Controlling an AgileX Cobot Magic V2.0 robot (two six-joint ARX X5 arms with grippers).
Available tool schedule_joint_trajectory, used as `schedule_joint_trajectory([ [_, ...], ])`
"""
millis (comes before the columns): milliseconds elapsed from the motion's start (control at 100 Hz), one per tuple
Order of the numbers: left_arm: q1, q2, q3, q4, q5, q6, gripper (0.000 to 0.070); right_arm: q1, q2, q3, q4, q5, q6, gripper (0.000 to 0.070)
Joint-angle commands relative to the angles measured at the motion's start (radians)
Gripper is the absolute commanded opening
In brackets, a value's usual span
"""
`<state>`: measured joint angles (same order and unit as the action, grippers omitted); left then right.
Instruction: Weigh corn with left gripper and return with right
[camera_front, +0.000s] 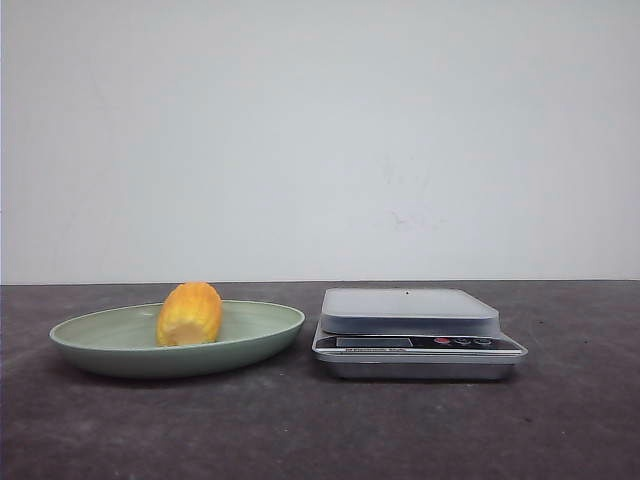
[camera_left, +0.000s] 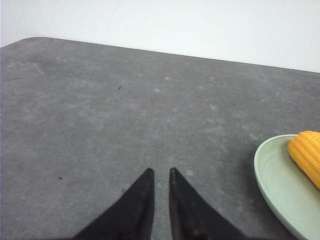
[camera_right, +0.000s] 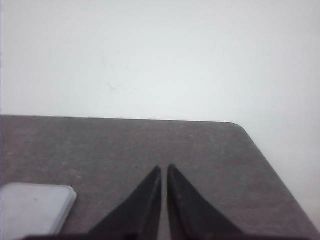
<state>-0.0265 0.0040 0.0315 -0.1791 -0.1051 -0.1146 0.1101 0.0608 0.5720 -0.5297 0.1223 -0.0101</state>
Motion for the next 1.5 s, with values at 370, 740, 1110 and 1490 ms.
schedule_joint_trajectory([
  [370, 0.002, -0.001, -0.018, -0.005, 0.000, 0.013, 0.0011, -0.106, -0.056, -0.469, 0.314, -0.096, -0.024, 0.0016],
  [740, 0.002, -0.001, -0.018, -0.005, 0.000, 0.013, 0.0011, -0.106, -0.056, -0.559, 0.365, -0.096, -0.001, 0.0016],
  [1110, 0.002, -0.001, -0.018, -0.005, 0.000, 0.013, 0.0011, -0.106, -0.056, -0.559, 0.380, -0.096, 0.000, 0.0016],
  [1490, 0.002, -0.001, -0.018, -0.005, 0.000, 0.013, 0.0011, -0.106, -0.057, -0.559, 0.380, -0.096, 0.000, 0.0016],
])
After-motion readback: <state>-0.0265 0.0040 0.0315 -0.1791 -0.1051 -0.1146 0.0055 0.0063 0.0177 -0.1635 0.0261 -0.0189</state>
